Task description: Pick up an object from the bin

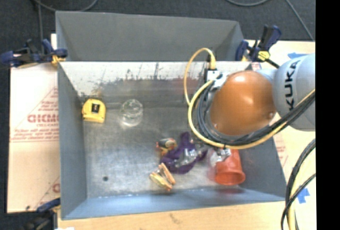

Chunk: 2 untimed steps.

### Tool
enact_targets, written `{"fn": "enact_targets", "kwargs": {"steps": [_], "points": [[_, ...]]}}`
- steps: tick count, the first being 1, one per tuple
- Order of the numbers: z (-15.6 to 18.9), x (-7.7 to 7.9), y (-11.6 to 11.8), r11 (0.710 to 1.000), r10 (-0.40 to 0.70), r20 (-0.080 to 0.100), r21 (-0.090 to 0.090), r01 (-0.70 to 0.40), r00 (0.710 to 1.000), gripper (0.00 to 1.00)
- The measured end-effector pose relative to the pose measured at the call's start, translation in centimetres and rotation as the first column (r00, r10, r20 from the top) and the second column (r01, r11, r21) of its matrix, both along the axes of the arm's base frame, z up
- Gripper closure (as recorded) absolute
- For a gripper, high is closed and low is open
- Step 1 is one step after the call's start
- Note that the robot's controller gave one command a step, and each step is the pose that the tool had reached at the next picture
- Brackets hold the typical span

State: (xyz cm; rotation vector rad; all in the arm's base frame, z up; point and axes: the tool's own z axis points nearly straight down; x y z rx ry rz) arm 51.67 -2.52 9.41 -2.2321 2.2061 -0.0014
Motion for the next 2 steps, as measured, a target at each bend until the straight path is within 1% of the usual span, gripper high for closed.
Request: {"fn": "enact_targets", "kwargs": {"steps": [1, 2], "points": [[2.8, 0.4, 3.9, 0.994, -0.11, -0.012, -0.003, 0.11, 0.994, 0.0], [-1.1, 4.6, 5.7, 1.0, -0.016, -0.011, -0.005, 0.016, 1.0, 1.0]]}}
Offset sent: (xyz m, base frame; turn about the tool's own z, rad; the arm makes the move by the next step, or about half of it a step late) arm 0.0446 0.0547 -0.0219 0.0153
